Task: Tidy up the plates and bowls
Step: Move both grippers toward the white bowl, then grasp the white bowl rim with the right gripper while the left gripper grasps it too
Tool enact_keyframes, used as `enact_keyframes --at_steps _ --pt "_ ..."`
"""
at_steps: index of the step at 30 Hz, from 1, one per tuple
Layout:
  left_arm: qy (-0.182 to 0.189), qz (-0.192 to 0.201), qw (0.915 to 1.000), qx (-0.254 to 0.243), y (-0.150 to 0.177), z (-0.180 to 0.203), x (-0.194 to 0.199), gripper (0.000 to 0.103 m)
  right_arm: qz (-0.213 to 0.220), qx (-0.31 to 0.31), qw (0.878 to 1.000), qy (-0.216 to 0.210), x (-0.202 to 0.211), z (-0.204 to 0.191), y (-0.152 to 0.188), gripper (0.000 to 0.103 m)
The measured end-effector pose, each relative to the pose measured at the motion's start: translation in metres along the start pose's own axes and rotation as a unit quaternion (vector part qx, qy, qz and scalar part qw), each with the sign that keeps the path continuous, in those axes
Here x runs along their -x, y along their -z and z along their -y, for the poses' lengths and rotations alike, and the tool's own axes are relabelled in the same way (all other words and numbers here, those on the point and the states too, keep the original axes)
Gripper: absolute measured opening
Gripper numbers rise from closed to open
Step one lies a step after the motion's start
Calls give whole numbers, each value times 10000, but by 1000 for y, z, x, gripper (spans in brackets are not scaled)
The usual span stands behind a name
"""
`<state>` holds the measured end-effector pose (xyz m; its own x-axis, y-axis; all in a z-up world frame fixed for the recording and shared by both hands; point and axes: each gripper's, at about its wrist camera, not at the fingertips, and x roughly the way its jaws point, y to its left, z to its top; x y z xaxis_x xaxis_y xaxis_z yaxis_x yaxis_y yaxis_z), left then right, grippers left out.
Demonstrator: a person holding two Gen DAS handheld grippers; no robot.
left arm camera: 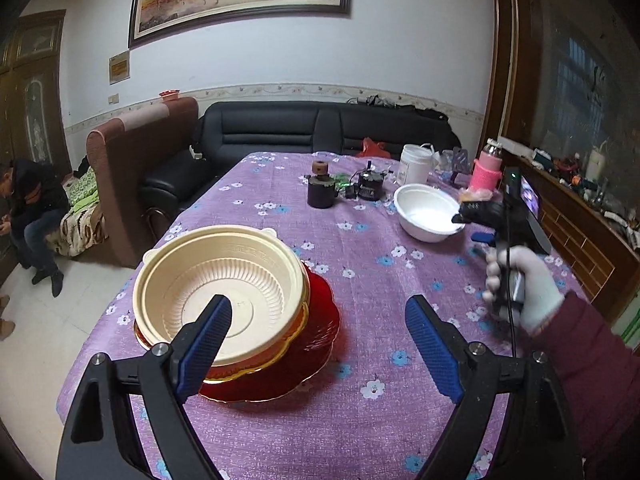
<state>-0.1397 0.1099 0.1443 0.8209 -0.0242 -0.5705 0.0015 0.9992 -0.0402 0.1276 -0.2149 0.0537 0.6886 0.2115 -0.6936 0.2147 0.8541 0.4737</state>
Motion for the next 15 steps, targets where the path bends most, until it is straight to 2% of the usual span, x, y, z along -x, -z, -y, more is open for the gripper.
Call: enact_keyframes --at_steps 2,4,5,6,10,15 --pt "-47 -82 10000 -3 0 1 -3 88 -181 -119 9997 -93 -17 4 -6 57" --pt "-92 -138 9999 5 0 2 -5 88 -400 -262 9986 -234 -31 9 -10 50" --pt "-107 -148 9998 11 1 3 -4 88 -495 -349 9976 -336 -34 12 -8 29" --pt "-117 -156 9998 31 2 3 -5 88 -608 -429 9961 -476 -36 15 -7 17" --pt "-14 -287 9995 133 3 5 -10 88 -840 -549 9915 -830 -22 31 5 10" --pt "157 -412 9989 158 7 8 -10 88 -1044 -419 9859 -1238 17 45 21 9"
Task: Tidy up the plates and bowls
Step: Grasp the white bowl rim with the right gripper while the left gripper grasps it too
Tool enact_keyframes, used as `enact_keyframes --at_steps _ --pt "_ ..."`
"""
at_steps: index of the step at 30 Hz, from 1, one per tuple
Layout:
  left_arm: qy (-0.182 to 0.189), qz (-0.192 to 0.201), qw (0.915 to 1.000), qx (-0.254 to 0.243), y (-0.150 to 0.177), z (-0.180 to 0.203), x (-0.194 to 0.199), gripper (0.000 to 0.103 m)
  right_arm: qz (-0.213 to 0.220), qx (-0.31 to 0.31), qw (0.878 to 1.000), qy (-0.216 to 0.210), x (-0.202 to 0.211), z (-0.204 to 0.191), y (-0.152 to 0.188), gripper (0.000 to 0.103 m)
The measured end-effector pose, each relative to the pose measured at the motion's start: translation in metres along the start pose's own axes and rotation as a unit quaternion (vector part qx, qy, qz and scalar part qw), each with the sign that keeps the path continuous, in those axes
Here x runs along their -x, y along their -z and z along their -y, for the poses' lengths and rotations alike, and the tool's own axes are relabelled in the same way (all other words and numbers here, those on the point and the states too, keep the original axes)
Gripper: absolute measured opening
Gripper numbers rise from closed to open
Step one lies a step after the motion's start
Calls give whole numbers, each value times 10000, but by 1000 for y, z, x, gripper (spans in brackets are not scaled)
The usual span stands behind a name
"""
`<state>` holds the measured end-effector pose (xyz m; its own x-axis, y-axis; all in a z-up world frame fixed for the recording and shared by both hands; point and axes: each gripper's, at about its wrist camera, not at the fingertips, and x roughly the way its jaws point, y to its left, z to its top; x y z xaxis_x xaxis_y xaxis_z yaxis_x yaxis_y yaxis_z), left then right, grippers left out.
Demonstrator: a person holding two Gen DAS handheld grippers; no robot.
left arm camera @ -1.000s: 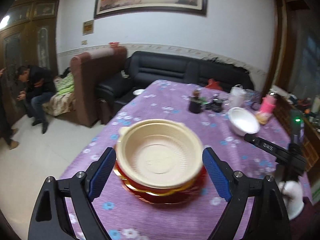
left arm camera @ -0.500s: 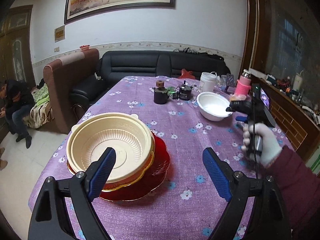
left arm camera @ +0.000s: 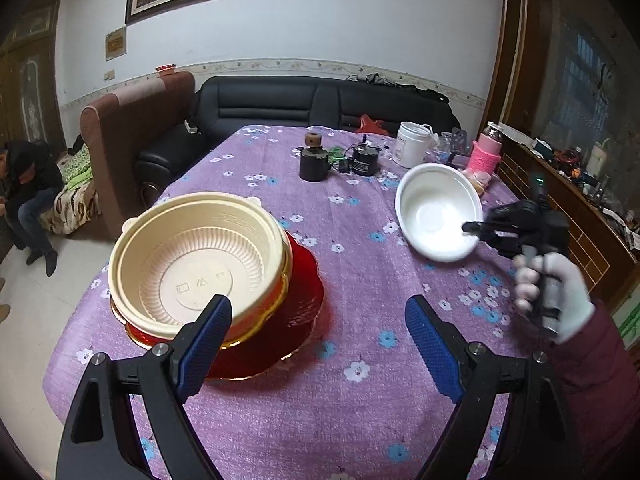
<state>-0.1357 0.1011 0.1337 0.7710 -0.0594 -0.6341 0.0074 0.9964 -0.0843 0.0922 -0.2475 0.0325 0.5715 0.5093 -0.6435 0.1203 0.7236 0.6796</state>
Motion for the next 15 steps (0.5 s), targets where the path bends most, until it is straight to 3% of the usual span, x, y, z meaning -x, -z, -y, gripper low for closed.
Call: enact_keyframes --at_steps 5,7,9,12,15 --pt "90 11 10000 -31 1 3 4 88 -760 -7 9947 -693 37 11 38 9" --pt "229 -94 9997 38 0 3 1 88 -888 -76 9933 -730 46 17 51 11" --pt "460 -259 9985 152 1 4 -5 88 -840 -17 9949 -554 48 19 57 14" --pt "452 -408 9981 99 5 13 -14 88 -476 178 9983 -295 52 22 65 16" --pt "489 -575 9971 -6 7 24 -23 88 17 397 9991 -167 53 22 68 32"
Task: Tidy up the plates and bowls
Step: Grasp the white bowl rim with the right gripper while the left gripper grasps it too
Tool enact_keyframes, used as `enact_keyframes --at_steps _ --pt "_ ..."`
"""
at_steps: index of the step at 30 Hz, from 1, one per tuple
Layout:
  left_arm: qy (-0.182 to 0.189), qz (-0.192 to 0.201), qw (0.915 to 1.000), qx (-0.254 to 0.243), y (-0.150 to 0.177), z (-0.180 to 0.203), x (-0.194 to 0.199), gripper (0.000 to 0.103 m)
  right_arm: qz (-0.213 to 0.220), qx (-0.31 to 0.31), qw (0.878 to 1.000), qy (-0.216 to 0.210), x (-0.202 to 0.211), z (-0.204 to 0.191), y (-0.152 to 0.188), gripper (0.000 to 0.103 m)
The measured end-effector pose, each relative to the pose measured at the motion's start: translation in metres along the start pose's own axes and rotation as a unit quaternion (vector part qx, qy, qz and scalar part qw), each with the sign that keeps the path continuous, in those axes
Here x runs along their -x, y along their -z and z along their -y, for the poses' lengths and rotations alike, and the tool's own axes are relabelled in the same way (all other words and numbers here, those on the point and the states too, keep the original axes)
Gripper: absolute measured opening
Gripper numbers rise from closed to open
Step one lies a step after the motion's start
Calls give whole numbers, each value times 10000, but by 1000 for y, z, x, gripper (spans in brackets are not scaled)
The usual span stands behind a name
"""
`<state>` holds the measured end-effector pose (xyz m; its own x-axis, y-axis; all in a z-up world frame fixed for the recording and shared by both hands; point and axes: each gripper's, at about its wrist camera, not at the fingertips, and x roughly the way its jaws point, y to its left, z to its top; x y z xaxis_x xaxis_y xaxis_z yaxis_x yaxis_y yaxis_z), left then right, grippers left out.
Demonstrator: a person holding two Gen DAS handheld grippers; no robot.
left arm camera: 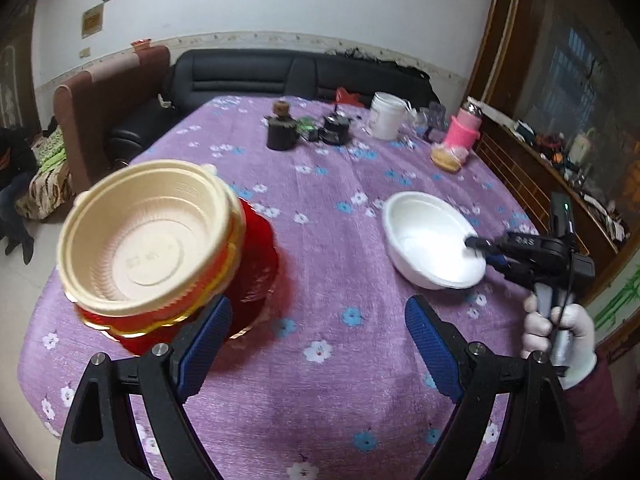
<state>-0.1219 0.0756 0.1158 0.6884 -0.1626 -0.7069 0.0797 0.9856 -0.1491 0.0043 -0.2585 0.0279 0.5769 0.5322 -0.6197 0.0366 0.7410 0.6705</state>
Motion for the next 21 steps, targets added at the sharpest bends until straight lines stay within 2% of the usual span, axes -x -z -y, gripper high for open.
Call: enact_keyframes --at_steps 4,9,14,18,19,20,21 --pt "57 -131 9999 -55 -5 15 -12 88 492 292 9982 163 -6 -7 3 33" --pt "274 -385 9988 -104 -17 46 -49 88 626 640 9951 427 -3 -8 7 33" --pt "173 -625 9975 -293 -37 75 -106 88 819 972 9897 659 4 -19 15 33" --pt "-90 -860 9954 -407 -48 83 -149 87 716 1127 9884 720 -1 -24 19 33" --pt "-85 -913 9950 -397 -48 83 -154 84 678 1166 9879 761 -3 -24 20 32" --pt "-33 -1002 9942 -381 -49 82 -162 65 682 1201 9871 805 -4 -25 20 25" --pt "26 -1164 9925 -378 -50 82 -170 33 691 1255 9859 865 -5 -25 21 17"
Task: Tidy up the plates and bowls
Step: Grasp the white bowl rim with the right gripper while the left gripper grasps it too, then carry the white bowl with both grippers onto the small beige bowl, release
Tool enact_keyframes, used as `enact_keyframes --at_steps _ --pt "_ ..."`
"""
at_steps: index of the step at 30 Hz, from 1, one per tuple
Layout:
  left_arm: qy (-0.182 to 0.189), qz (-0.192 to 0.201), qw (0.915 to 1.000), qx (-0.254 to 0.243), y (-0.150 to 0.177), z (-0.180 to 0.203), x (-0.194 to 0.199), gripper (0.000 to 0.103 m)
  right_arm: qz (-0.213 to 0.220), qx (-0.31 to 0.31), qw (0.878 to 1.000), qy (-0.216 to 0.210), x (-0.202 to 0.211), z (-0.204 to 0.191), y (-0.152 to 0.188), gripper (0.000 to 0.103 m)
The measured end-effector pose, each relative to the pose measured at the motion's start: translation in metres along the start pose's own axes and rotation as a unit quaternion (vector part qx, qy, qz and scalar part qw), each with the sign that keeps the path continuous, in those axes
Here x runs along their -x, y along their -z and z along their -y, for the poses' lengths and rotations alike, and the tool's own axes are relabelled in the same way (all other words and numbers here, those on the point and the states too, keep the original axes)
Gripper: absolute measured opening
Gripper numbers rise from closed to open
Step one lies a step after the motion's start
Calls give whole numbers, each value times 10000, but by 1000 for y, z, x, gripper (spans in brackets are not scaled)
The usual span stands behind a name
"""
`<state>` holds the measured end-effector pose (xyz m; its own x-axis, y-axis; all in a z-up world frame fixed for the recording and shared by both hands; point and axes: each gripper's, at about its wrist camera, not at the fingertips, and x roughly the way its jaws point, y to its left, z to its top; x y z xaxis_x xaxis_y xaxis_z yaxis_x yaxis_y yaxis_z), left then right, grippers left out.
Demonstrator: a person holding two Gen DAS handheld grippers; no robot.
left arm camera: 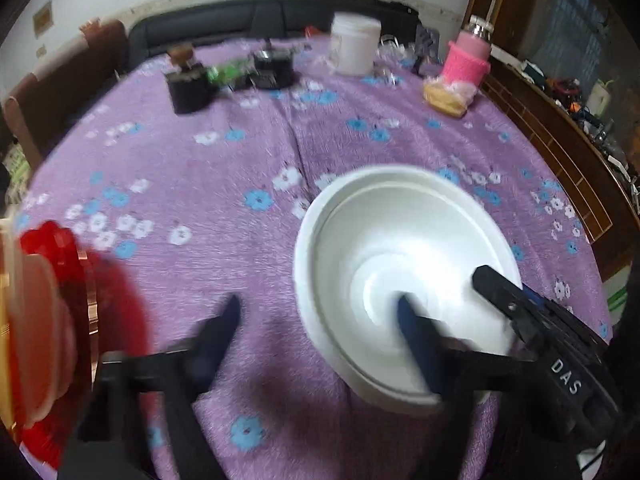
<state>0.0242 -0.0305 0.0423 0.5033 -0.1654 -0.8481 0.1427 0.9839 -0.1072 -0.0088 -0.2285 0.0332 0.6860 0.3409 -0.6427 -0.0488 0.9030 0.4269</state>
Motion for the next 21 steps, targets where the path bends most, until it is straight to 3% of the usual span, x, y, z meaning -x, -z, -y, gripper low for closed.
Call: enact_keyframes --at_steps 1,2,7,12,15,21 --pt "87 -171 9998 10 -1 0 -6 20 9 56 10000 54 0 -1 0 16" --pt "216 -325 9992 72 -2 0 -12 15 10 75 10000 47 -1 -1 1 14" --pt "265 -182 9993 173 3 -1 2 15 68 9 9999 -150 2 2 0 14" --pt "228 231 9995 58 12 -2 44 26 214 114 9983 -534 10 -6 1 14" --pt "198 500 9985 45 17 -11 71 28 414 192 9961 -758 23 -20 3 14" --pt "-43 1086 9938 211 30 -50 139 40 347 362 9904 -1289 48 -86 -1 15"
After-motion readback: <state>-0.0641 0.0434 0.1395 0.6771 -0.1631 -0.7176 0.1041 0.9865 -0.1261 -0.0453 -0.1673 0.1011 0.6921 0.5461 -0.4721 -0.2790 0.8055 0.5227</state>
